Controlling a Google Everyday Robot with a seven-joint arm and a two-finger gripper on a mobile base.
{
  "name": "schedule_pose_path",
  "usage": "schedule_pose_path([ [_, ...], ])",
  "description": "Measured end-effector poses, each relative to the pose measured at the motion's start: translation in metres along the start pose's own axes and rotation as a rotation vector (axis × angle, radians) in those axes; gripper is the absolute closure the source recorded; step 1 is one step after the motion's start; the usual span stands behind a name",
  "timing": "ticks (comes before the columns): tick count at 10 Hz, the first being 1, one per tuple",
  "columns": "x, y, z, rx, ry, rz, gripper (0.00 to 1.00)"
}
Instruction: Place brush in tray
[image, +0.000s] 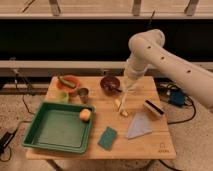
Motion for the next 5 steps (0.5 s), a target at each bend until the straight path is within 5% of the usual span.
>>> schedule_pose_path([
  [5,-0.019,0.010,-0.051,0.070,-0.047,-0.073,1.00],
])
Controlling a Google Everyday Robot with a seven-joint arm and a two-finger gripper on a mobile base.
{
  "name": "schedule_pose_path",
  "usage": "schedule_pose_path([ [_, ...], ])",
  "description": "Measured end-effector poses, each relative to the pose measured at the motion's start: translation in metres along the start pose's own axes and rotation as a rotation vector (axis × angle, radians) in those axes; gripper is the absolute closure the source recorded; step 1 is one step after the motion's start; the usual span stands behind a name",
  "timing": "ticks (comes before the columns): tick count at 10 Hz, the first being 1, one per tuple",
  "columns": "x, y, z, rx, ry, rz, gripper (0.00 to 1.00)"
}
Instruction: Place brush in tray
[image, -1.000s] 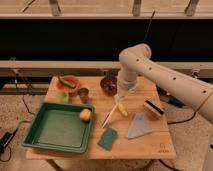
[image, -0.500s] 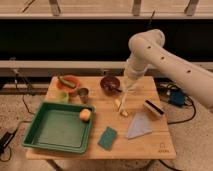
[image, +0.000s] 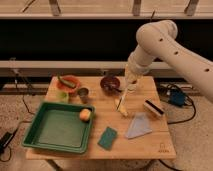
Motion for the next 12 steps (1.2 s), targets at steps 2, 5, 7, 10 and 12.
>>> schedule_pose_path([
  [2,-0.019,0.002,-0.002,-0.005,-0.021,-0.036,1.00],
  [5,-0.075,0.003,0.009,-0.037,-0.052,-0.119,1.00],
  [7,-0.115,0.007,0.018,-0.064,-0.072,-0.182,1.00],
  [10,-0.173,0.011,0.019,-0.086,-0.110,-0.282,1.00],
  [12,-0.200,0.012,0.013,-0.090,-0.126,-0.339,1.00],
])
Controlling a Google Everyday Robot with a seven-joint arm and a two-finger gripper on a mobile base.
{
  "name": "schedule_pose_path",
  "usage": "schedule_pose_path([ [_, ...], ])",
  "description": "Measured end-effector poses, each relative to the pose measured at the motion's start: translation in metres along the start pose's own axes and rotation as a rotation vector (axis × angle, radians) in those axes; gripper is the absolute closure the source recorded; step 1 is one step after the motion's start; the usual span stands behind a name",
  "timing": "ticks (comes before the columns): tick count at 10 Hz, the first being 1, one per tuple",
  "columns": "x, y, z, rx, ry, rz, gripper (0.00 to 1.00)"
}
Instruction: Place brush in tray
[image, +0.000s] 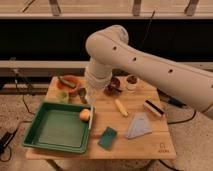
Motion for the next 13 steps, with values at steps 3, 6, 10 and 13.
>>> schedule_pose_path([
  [3,-0.029,-0.012,0.001,-0.016,-0.014,-0.073,1.00],
  [6,-0.049,-0.027,0.015,-0.040,-0.047,-0.132,0.96],
  [10,-0.058,-0.042,0.048,-0.037,-0.133,-0.220,0.57],
  [13,-0.062,-0.049,0.066,-0.023,-0.215,-0.255,0.26],
])
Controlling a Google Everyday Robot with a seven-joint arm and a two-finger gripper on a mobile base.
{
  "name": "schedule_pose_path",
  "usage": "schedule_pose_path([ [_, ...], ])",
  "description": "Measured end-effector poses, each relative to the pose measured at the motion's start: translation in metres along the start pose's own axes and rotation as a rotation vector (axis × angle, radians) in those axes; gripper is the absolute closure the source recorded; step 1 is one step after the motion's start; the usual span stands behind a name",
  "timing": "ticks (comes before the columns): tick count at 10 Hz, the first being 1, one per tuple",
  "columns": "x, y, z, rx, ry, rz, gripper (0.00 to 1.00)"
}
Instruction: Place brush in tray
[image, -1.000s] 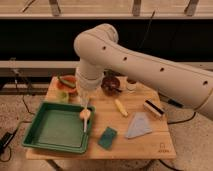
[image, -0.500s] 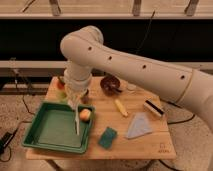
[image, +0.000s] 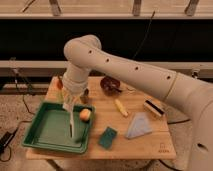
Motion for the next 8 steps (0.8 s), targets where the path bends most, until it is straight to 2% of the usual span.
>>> schedule_pose_path([
  [1,-0.0034,-0.0040,0.0053,0.012,-0.026,-0.017,0.21],
  [3,-0.0120,-0.0107,0.0108,0.034,-0.057,-0.041,0.20],
  [8,-0.0120,-0.0106,0.0108,0.034,-0.057,-0.041,0.20],
])
